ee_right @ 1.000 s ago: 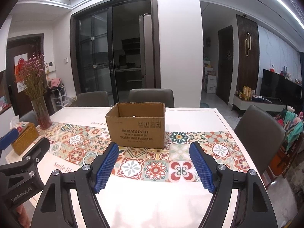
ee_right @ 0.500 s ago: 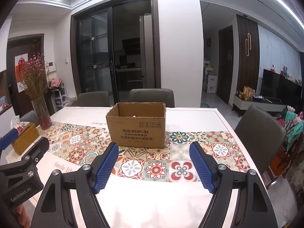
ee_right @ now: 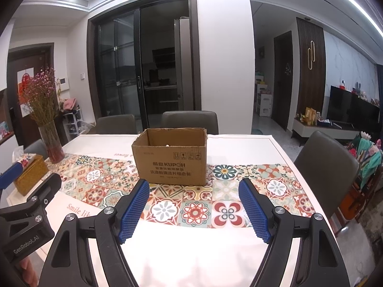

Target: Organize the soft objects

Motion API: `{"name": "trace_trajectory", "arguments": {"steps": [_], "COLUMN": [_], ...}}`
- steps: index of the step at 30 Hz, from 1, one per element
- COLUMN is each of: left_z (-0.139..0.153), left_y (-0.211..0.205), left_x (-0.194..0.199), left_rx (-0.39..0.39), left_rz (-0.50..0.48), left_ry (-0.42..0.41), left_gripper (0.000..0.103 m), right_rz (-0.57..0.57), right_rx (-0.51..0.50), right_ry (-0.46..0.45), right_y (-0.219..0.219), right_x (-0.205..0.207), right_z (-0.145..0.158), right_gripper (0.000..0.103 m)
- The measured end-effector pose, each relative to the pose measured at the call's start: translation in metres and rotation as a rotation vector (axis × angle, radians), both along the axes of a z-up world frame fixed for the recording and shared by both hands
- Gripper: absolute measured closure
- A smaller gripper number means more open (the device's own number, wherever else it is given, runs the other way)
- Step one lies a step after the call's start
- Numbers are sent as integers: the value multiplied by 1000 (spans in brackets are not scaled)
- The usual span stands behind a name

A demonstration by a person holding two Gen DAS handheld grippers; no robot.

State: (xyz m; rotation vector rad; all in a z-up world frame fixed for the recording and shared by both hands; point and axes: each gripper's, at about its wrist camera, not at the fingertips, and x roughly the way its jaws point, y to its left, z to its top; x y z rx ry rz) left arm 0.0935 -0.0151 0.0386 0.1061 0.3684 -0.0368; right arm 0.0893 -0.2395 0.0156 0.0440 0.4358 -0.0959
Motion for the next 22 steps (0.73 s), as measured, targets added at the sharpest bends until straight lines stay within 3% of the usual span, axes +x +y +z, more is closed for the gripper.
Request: {"name": "trace_trajectory", "arguments": {"steps": [22], "left_z": [0], "left_y": [-1], "left_x": [1], "left_rx": [0], "left_rz": [2], "left_ry": [3], "left_gripper": [0], "right_rz": [1], "right_rx": [0], "right_ry": [1], "right_y": [0], "right_x": [0], "right_z": [0], "right_gripper": [25]}}
